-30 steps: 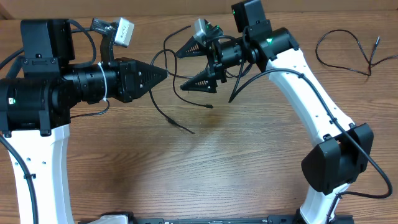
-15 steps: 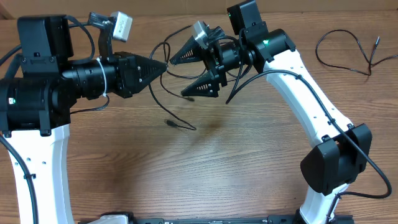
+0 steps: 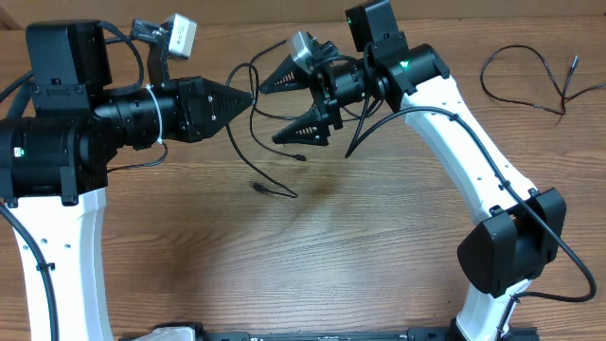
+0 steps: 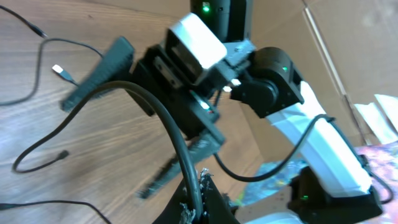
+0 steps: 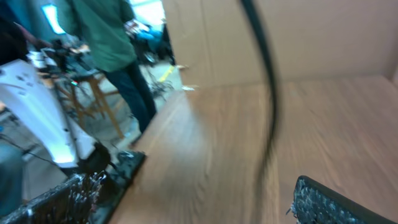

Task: Untangle cables

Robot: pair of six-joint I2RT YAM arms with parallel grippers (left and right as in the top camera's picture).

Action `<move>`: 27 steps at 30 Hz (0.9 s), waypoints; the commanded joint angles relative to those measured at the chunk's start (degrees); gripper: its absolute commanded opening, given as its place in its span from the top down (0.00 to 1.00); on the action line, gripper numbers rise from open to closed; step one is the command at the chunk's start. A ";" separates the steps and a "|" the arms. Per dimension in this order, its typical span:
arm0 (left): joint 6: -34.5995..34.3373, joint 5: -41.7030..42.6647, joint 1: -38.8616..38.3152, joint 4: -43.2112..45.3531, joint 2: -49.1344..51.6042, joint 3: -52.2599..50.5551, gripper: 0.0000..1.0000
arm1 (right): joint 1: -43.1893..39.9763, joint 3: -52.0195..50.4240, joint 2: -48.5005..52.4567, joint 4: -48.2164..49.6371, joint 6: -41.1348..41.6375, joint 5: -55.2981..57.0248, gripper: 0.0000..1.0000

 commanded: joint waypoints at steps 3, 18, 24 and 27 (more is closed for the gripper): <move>-1.88 4.68 0.22 0.28 0.24 0.72 0.96 | 0.50 -0.31 -0.79 2.75 2.82 1.97 0.00; -0.31 -2.45 0.24 0.66 0.24 0.72 0.96 | 5.53 -0.28 -0.79 5.75 5.14 -3.32 0.00; -0.35 -22.56 0.24 0.68 0.24 0.72 0.96 | 5.07 -0.31 -0.79 4.59 7.89 -3.30 0.00; -0.33 -24.76 0.24 1.09 0.24 0.72 0.96 | 5.09 -0.31 -0.79 3.93 7.89 -3.32 0.00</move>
